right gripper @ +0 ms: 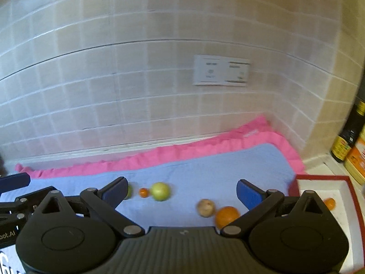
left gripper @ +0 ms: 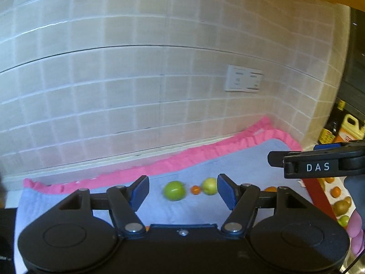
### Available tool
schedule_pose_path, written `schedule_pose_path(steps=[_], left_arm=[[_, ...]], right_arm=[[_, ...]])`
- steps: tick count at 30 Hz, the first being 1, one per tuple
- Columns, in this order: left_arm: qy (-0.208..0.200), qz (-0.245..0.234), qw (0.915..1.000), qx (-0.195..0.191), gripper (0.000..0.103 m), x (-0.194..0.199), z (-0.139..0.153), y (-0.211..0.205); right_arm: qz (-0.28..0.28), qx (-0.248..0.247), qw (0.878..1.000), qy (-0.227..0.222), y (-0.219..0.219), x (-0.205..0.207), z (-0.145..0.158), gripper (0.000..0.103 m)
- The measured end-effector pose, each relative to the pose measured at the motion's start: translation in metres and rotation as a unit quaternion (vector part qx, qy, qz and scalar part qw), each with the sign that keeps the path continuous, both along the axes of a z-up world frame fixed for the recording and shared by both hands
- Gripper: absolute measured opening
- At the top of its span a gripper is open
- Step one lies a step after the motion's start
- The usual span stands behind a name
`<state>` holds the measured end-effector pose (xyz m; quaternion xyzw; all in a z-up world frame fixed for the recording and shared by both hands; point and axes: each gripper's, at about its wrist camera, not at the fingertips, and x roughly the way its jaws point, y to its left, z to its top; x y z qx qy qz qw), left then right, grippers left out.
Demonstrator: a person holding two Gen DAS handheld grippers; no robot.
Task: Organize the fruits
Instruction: 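Move both open tools back over the fruit on the blue mat, then grasp a tangerine with the left tool while the right tool grasps a green apple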
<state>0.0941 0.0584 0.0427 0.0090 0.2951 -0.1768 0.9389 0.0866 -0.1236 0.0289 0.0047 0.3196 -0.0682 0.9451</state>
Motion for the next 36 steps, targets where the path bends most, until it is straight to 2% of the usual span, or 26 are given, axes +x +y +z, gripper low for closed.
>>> schedule_pose_path(steps=[7, 14, 17, 22, 26, 30, 36], left_arm=[[0.007, 0.057, 0.9983, 0.008, 0.079, -0.004, -0.007, 0.037], [0.03, 0.112, 0.993, 0.02, 0.079, -0.011, -0.028, 0.054], [0.036, 0.119, 0.9912, 0.045, 0.079, -0.008, -0.041, 0.051], [0.057, 0.112, 0.9904, 0.057, 0.079, 0.003, -0.062, 0.044], [0.082, 0.11, 0.9884, 0.066, 0.079, 0.018, -0.082, 0.037], [0.105, 0.104, 0.9865, 0.07, 0.079, 0.035, -0.102, 0.033], [0.128, 0.085, 0.985, 0.078, 0.079, 0.057, -0.129, 0.03]], right_arm=[[0.062, -0.022, 0.998, 0.004, 0.053, 0.019, -0.007, 0.102], [0.12, -0.043, 0.992, 0.02, 0.098, 0.033, -0.027, 0.102], [0.131, -0.045, 0.99, 0.035, 0.108, 0.041, -0.039, 0.102], [0.138, -0.061, 0.987, 0.063, 0.111, 0.057, -0.063, 0.102], [0.121, -0.065, 0.989, 0.061, 0.099, 0.066, -0.082, 0.102], [0.118, -0.037, 0.989, 0.079, 0.076, 0.081, -0.099, 0.101], [0.089, 0.089, 0.988, 0.092, 0.007, 0.105, -0.12, 0.096]])
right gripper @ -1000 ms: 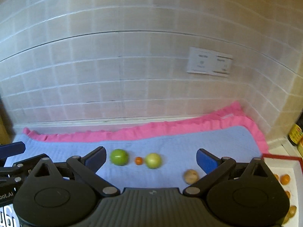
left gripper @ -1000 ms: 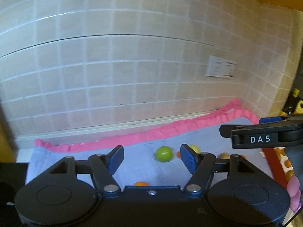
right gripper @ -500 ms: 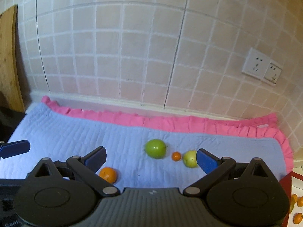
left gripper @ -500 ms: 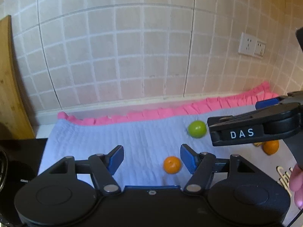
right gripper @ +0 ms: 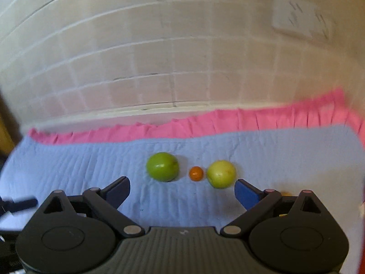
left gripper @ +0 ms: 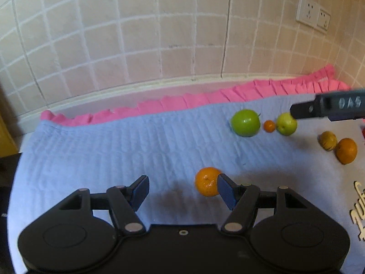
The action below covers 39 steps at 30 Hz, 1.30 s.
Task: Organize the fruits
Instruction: 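Grasp a tangerine with the left tool while the right tool grasps a green apple, then carry the tangerine and green apple over the white box with both tools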
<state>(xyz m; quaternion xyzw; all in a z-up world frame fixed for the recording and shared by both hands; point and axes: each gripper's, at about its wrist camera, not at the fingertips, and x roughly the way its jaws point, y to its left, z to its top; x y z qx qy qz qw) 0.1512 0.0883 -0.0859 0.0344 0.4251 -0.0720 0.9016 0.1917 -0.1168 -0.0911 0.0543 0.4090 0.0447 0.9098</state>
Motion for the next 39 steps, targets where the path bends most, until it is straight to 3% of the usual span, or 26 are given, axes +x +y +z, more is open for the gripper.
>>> schedule_pose_path(steps=[5, 8, 11, 12, 14, 19, 23, 28, 32, 39], left_arm=[[0.043, -0.034, 0.998, -0.03, 0.079, 0.025, -0.026, -0.005], [0.055, -0.037, 0.9973, -0.032, 0.079, 0.037, -0.039, -0.012], [0.064, -0.039, 0.9969, -0.026, 0.079, 0.044, -0.05, -0.017], [0.069, -0.039, 0.9965, -0.027, 0.077, 0.047, -0.053, -0.018], [0.076, -0.04, 0.9959, -0.028, 0.063, 0.05, -0.058, -0.02], [0.074, -0.041, 0.9958, -0.034, 0.056, 0.054, -0.059, -0.021], [0.07, -0.052, 0.9958, -0.029, 0.051, 0.055, -0.059, -0.024], [0.055, -0.071, 0.9958, -0.017, 0.047, 0.048, -0.055, -0.028], [0.044, -0.078, 0.995, -0.044, 0.047, 0.034, -0.041, -0.024], [-0.011, -0.091, 0.9944, -0.052, 0.047, 0.001, 0.011, -0.028]], right_arm=[[0.023, 0.039, 0.999, 0.027, -0.001, 0.024, -0.021, 0.092], [0.058, 0.046, 0.996, 0.04, 0.017, 0.045, -0.033, 0.082], [0.059, 0.025, 0.996, 0.058, 0.038, 0.063, -0.046, 0.073], [0.051, 0.012, 0.996, 0.067, 0.043, 0.069, -0.052, 0.072], [0.05, 0.004, 0.997, 0.067, 0.047, 0.077, -0.058, 0.068], [0.041, -0.022, 0.996, 0.077, 0.051, 0.095, -0.071, 0.059], [0.039, -0.007, 0.996, 0.078, 0.045, 0.1, -0.076, 0.057], [0.056, -0.013, 0.995, 0.079, 0.045, 0.097, -0.074, 0.056], [0.06, 0.025, 0.995, 0.081, 0.037, 0.088, -0.066, 0.056], [0.05, 0.082, 0.995, 0.022, 0.008, 0.045, -0.01, 0.056]])
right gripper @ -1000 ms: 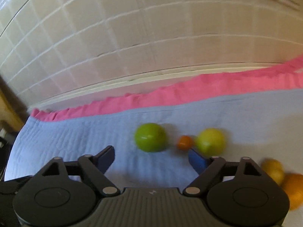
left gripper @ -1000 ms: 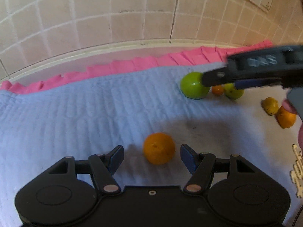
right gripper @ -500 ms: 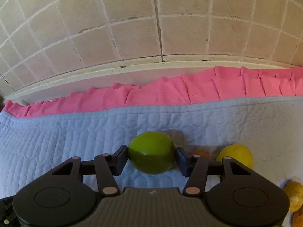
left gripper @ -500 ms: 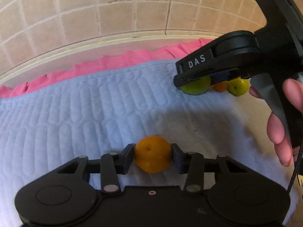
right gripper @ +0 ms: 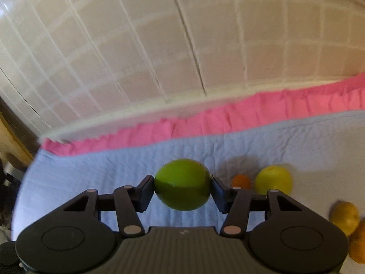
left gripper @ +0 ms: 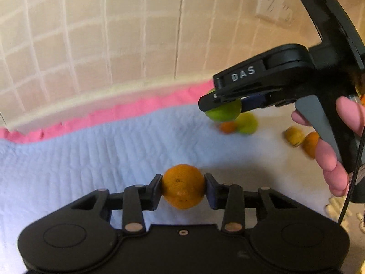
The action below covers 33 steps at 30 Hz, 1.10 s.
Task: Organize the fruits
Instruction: 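Carry the tangerine and green apple over the white box with both tools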
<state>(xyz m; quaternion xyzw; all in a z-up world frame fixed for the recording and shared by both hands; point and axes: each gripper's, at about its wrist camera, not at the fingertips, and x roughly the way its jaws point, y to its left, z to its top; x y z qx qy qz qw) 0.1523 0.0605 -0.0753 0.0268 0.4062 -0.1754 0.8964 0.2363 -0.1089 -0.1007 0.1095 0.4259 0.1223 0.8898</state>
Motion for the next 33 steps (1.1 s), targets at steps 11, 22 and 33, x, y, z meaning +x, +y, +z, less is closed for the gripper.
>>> schedule_pose_path(steps=[11, 22, 33], left_arm=[[-0.098, -0.053, 0.993, -0.04, 0.047, -0.033, 0.092, -0.041], [-0.185, -0.198, 0.9584, -0.088, 0.047, -0.039, 0.158, -0.181], [-0.105, -0.344, 0.925, -0.123, 0.047, -0.039, 0.136, -0.366]], right_arm=[[-0.083, 0.043, 0.986, -0.136, -0.098, -0.092, 0.109, 0.056], [-0.248, -0.048, 0.943, -0.219, -0.248, -0.185, 0.184, 0.056], [-0.386, -0.064, 0.906, -0.159, -0.385, -0.268, 0.147, 0.056]])
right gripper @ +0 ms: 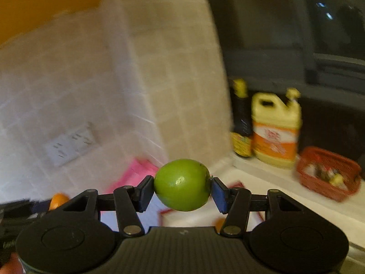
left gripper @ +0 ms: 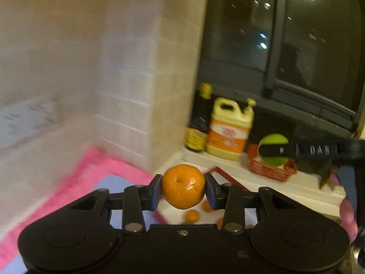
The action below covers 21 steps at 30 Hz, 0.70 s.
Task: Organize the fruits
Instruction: 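Carry the tangerine and green apple over the white box with both tools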
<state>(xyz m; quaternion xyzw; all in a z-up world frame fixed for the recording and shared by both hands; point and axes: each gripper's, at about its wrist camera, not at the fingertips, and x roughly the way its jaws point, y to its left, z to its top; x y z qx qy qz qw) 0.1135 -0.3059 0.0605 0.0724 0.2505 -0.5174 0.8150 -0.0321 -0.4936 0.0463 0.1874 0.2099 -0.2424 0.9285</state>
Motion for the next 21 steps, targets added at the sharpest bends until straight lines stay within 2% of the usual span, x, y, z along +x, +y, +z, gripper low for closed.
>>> schedule_pose_path(steps=[3, 6, 10, 14, 19, 21], left_arm=[[0.029, -0.044, 0.9984, 0.023, 0.047, 0.002, -0.028, -0.038], [0.04, -0.065, 0.9949, 0.066, 0.047, -0.001, -0.068, -0.069], [0.058, -0.097, 0.9856, 0.125, 0.047, -0.003, -0.115, -0.097], [0.074, -0.127, 0.9756, 0.163, 0.047, -0.006, -0.142, -0.113], [0.089, -0.15, 0.9654, 0.194, 0.048, -0.004, -0.163, -0.126], [0.08, -0.148, 0.9657, 0.198, 0.048, -0.004, -0.166, -0.127]], right_arm=[[-0.013, 0.018, 0.999, 0.027, -0.017, 0.0, -0.03, 0.056], [-0.023, 0.045, 0.997, 0.052, -0.038, -0.003, -0.062, 0.056], [-0.031, 0.088, 0.992, 0.085, -0.061, 0.008, -0.108, 0.056], [-0.047, 0.146, 0.984, 0.087, -0.081, 0.014, -0.143, 0.056], [-0.061, 0.141, 0.982, 0.112, -0.086, 0.027, -0.16, 0.056], [-0.071, 0.121, 0.982, 0.125, -0.084, 0.032, -0.161, 0.056]])
